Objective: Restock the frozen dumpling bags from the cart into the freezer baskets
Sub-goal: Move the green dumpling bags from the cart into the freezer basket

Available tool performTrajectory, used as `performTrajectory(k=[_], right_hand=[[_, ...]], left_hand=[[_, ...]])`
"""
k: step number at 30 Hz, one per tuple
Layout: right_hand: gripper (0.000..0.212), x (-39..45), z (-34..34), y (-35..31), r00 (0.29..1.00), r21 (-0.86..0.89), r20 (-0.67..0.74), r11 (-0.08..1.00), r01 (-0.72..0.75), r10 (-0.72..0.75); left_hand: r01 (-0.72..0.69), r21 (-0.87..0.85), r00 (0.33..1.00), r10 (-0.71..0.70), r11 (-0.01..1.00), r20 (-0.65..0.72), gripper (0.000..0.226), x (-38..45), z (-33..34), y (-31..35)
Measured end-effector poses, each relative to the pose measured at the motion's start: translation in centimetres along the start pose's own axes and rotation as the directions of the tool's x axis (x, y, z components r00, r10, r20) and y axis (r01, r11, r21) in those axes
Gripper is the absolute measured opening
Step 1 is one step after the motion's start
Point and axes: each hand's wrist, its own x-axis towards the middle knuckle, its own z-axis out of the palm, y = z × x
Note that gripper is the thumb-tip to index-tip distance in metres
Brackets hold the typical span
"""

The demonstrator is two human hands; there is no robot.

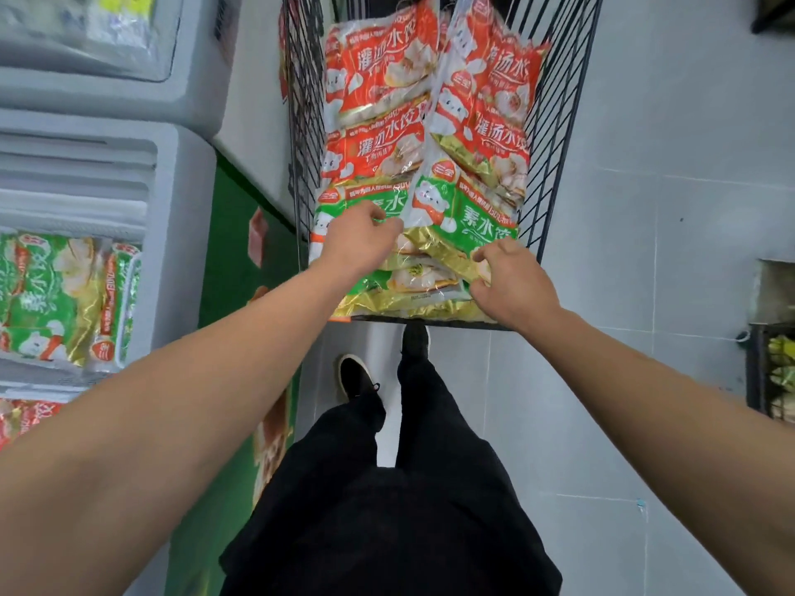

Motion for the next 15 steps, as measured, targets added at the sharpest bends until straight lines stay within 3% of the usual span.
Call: performTrajectory(k=[2,4,8,15], right_hand=[[0.043,1.2,-0.7,1.2,1.000,0.025,0.002,1.000,-0.011,0.011],[0.043,2.5,-1.4,2.4,1.000,0.045,0.003,0.999,-0.025,0.025],[0.043,4.2,-1.8,3.8,0.999,0.122,0.020,0.991,-0.047,0.045],[0.063,7.1,-1.1,3.4,0.968,0.344,0.107,0.905,-0.251,0.228]], left_hand=[[0.053,-0.117,0.998,-0.049,0.992,0.029,0.024,2.3,0.9,1.8],[0.099,-0.165,0.994,-0.089,0.981,0.065,0.032,4.3,2.0,3.5],[0.124,0.044,0.990,-0.127,0.991,0.065,0.026,6.1,3.7,5.1],[0.271,-0.310,0.960,-0.232,0.911,0.158,0.014,2.0,1.6,0.3]])
